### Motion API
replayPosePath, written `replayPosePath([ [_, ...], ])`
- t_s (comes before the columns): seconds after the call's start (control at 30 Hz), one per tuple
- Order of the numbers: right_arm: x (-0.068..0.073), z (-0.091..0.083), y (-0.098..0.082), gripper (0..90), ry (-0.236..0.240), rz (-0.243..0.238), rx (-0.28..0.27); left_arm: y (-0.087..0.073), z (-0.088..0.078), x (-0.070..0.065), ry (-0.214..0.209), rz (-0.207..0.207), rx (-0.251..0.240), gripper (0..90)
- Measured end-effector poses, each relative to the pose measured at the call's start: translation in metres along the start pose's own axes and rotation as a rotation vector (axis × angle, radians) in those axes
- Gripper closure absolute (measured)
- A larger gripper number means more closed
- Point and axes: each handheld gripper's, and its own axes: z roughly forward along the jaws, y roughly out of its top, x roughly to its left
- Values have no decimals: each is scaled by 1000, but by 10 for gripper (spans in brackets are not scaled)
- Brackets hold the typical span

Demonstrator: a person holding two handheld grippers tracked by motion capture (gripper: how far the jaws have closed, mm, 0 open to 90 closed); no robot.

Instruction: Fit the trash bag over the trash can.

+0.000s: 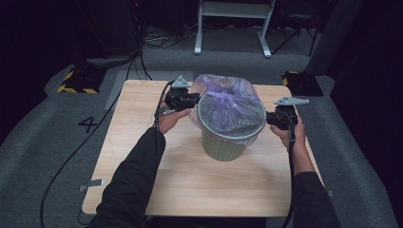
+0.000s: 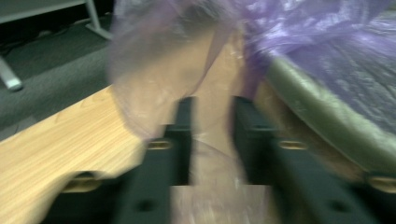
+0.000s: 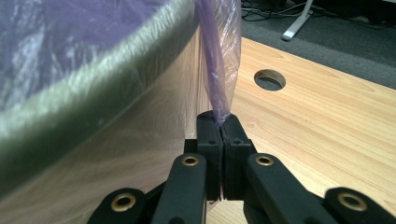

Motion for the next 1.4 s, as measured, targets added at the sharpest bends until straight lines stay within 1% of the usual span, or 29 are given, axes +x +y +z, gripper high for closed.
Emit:
replayPosePath([
  [0.03, 0, -1, -1, 886, 0, -2, 0, -1, -3, 0, 1, -5, -16, 569],
  [0.07, 0, -2, -1, 886, -5, -7, -2, -2, -7, 0, -6, -2, -31, 531],
  [0.1, 0, -3, -2, 886, -8, -11, -4, -4, -12, -2, 13, 10, -38, 473],
  [0.13, -1, -5, -3, 886, -8, -12, -5, -5, -16, -4, 32, 28, -37, 437],
  [0.17, -1, -7, -4, 887, -7, -13, -9, -7, -22, -5, 46, 37, -30, 356],
  [0.2, -2, -10, -5, 890, -10, -15, -13, -10, -26, -6, 46, 38, -36, 282],
  [0.27, -4, -16, -6, 892, -7, -16, -25, -16, -38, -7, 37, 54, -48, 258],
  [0.37, -6, -23, -8, 892, -16, -14, -32, -27, -52, -5, 29, 63, -40, 201],
  [0.4, -6, -26, -8, 892, -19, -15, -35, -31, -57, -6, 32, 63, -45, 191],
  [0.5, -7, -33, -8, 880, -25, -19, -47, -42, -70, -11, -6, 83, -70, 158],
  [0.53, -7, -35, -9, 861, -28, -24, -48, -46, -73, -14, -33, 87, -80, 157],
  [0.57, -6, -38, -9, 832, -34, -28, -52, -50, -76, -18, -57, 103, -87, 154],
  [0.6, -5, -40, -9, 790, -43, -40, -54, -53, -78, -23, -89, 109, -97, 153],
  [0.63, -4, -42, -10, 735, -54, -56, -54, -56, -79, -28, -127, 118, -96, 153],
  [0.67, -3, -43, -10, 671, -63, -69, -52, -57, -79, -33, -145, 134, -91, 152],
  [0.7, -3, -45, -10, 624, -68, -76, -52, -58, -78, -38, -143, 151, -87, 154],
  [0.77, -2, -51, -10, 540, -63, -92, -49, -58, -76, -46, -170, 144, -99, 153],
  [0.83, -1, -56, -10, 479, -66, -111, -51, -56, -74, -55, -185, 163, -100, 153],
  [0.87, 0, -58, -11, 456, -76, -121, -46, -55, -72, -60, -198, 172, -96, 153],
  [0.93, 2, -61, -12, 413, -91, -158, -32, -55, -68, -68, -208, 195, -91, 153],
  [1.0, 5, -65, -14, 376, -77, -183, -34, -55, -63, -73, -216, 201, -85, 153],
  [1.1, 9, -73, -16, 329, -58, -213, -57, -52, -58, -75, -197, 196, -80, 155],
  [1.13, 9, -75, -17, 322, -60, -220, -62, -51, -57, -75, -188, 196, -75, 156],
  [1.17, 11, -79, -18, 316, -58, -227, -69, -50, -56, -74, -186, 198, -76, 156],
  [1.2, 12, -81, -19, 311, -55, -235, -70, -49, -56, -73, -195, 190, -81, 160],
  [1.23, 13, -83, -20, 298, -56, -250, -67, -48, -55, -72, -204, 192, -79, 192],
  [1.27, 14, -85, -21, 285, -57, -261, -67, -48, -54, -73, -185, 204, -73, 230],
  [1.33, 16, -91, -23, 259, -35, -271, -82, -48, -53, -72, -180, 215, -65, 353],
  [1.4, 18, -97, -24, 243, -4, -269, -106, -49, -51, -71, -157, 215, -47, 398],
])
